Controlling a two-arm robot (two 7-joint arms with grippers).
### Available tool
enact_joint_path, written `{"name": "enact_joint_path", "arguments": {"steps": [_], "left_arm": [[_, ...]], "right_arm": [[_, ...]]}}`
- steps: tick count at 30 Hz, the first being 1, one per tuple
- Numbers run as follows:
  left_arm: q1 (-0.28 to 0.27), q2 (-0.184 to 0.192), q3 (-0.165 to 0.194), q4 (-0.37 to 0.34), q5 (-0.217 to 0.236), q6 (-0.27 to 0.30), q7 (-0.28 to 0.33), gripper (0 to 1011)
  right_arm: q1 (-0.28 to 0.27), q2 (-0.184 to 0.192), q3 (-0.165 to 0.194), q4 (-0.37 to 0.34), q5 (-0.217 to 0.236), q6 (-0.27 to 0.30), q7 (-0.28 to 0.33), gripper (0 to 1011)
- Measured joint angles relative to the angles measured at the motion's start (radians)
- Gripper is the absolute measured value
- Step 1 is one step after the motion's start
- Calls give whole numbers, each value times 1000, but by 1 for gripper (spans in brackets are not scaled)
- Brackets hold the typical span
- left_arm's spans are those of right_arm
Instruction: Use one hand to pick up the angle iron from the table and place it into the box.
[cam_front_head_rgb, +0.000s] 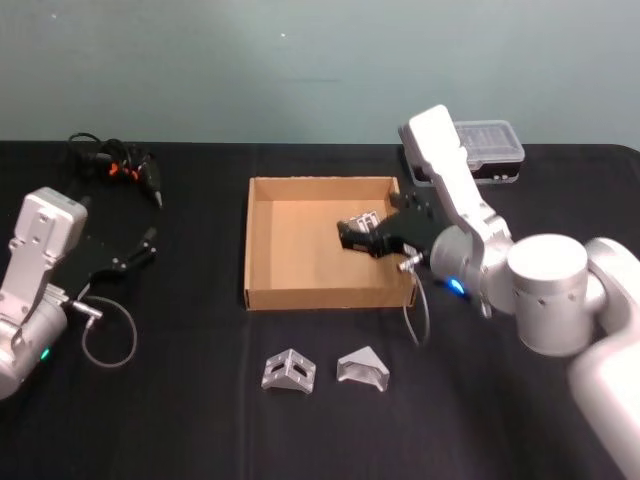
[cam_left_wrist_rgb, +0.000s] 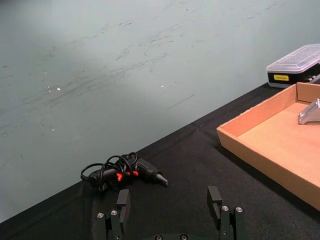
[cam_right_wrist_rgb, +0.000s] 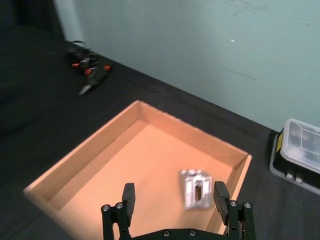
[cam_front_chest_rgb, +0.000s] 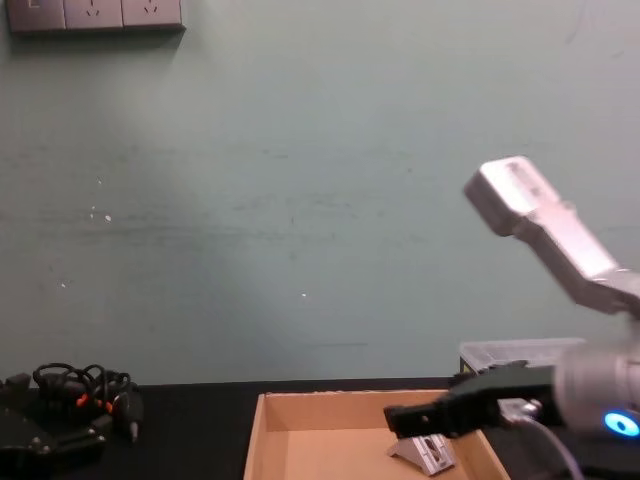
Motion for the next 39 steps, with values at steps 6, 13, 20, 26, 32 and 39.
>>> {"name": "enact_joint_path", "arguments": {"steps": [6, 13, 20, 26, 32, 39], "left_arm": [[0, 0, 0, 0, 0, 0, 0, 1011], [0, 0, 0, 0, 0, 0, 0, 1011], [0, 0, 0, 0, 0, 0, 0, 1011], [0, 0, 0, 0, 0, 0, 0, 1011], [0, 0, 0, 0, 0, 0, 0, 1011], [0, 0, 0, 0, 0, 0, 0, 1011]], "right_arm": [[-154, 94, 38, -223, 18, 28, 53, 1000], [-302, 187, 102, -385, 83, 15, 115, 1000], [-404, 255, 131, -462, 152, -62, 185, 1000], [-462, 301, 117, -478, 189, -123, 237, 1000], [-463, 314, 83, -450, 182, -136, 234, 1000], [-433, 311, 40, -397, 163, -154, 216, 1000]]}}
